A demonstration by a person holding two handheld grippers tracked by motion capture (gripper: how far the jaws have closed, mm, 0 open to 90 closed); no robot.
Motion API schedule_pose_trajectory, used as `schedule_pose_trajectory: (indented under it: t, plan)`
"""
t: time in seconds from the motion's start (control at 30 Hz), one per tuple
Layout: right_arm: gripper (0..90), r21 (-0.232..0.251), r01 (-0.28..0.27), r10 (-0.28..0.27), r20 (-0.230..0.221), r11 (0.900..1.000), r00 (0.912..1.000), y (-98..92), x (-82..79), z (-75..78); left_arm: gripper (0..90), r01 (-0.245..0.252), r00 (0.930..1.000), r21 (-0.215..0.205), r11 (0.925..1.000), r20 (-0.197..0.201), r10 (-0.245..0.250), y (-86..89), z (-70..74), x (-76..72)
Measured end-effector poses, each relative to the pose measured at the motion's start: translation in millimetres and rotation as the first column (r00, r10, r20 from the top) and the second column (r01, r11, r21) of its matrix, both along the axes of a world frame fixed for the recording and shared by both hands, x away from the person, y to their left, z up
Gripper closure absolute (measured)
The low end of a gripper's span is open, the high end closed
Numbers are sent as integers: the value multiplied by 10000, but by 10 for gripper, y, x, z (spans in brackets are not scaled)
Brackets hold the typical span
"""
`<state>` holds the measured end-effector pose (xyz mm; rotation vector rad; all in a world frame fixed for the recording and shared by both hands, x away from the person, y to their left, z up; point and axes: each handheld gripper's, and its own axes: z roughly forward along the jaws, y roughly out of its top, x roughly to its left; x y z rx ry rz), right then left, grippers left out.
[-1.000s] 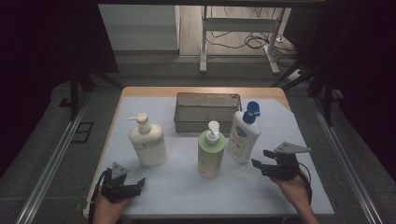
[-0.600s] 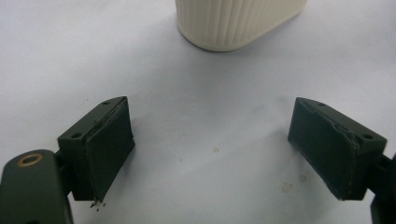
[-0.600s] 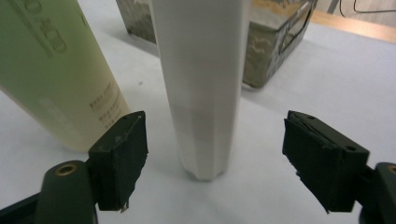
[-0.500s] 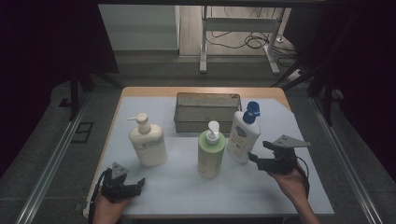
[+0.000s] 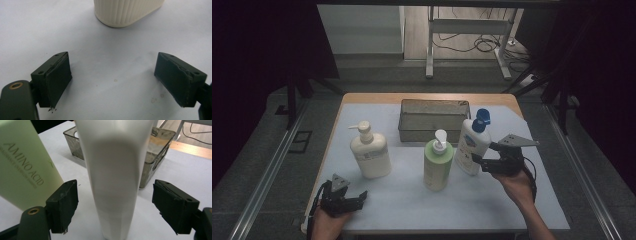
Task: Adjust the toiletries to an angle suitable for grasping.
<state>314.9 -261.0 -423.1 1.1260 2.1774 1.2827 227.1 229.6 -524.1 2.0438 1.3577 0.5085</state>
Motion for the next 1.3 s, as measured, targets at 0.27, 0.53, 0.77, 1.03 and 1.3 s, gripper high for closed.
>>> schedule_pose_trajectory:
  t: [0.27,0.53,0.77,1.03,1.3]
  plan:
    - [214,-25,108,-108,67,9999,9999,110,80,73,135,2,10000,2,10000,-3,-2,0,0,0]
    - [230,-187,261,-257,237,9995,9994,223,148,105,135,1,10000,-2,10000,-7,-1,0,0,1]
    - [274,-36,533,-532,239,9986,9983,278,205,104,135,3,10000,-1,10000,-9,-3,0,1,1]
    - [364,61,693,-695,355,9976,9970,299,218,112,135,-2,10000,-14,10000,-18,2,0,0,1]
    - [388,-502,621,-595,513,9968,9969,315,204,145,135,-7,10000,-19,10000,-21,7,-1,1,1]
